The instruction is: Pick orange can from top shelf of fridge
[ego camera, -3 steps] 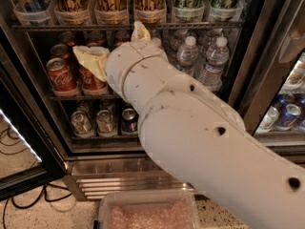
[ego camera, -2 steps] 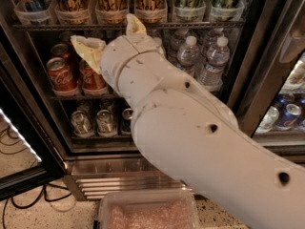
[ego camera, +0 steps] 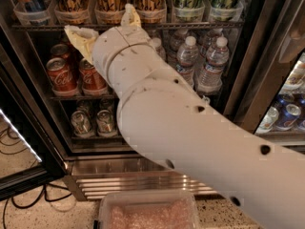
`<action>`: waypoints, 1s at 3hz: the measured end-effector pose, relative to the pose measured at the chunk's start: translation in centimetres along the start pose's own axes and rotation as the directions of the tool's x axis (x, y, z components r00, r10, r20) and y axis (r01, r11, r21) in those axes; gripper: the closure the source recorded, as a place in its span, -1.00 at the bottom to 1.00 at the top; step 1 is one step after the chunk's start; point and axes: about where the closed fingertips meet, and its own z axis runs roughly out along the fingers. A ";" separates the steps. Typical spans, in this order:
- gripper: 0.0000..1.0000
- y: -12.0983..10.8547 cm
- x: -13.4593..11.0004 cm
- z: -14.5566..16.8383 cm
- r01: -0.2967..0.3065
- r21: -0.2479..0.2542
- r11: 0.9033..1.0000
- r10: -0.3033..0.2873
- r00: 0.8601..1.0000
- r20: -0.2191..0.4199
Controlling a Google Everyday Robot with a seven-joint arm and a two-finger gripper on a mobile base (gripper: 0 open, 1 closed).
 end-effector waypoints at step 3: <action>-0.48 1.5 -0.1 2.7 -0.005 0.105 0.994 0.014 0.997 -0.081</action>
Offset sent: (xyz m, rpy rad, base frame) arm 0.0365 0.0348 -0.0056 -0.0089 0.1538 -0.1786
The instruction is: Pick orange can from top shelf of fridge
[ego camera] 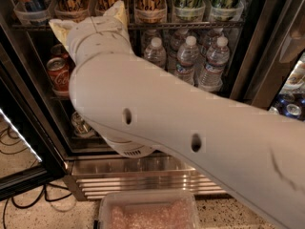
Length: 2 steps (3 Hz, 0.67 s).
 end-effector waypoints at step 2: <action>-0.56 0.3 -0.5 -0.8 0.003 0.010 1.000 -0.003 1.000 0.012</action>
Offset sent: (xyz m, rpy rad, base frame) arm -0.0118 -0.0056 -0.0060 0.0064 -0.0181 -0.0190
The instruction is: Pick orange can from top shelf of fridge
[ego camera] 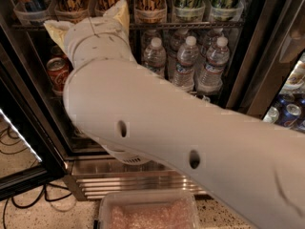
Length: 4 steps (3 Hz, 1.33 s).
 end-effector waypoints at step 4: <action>-0.72 0.5 0.1 5.1 -0.005 0.027 1.000 0.003 0.997 0.078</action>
Offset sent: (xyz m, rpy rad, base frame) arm 0.0434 0.0233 -0.0050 0.0329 -0.0750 0.0136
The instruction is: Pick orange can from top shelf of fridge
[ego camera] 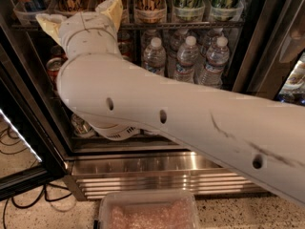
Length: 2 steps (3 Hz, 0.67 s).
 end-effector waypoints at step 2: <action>-0.68 -1.5 -0.2 0.3 0.002 0.048 0.999 -0.002 1.000 0.002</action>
Offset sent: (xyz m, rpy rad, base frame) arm 0.0143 -0.0232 -0.0002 0.0115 0.0000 -0.0746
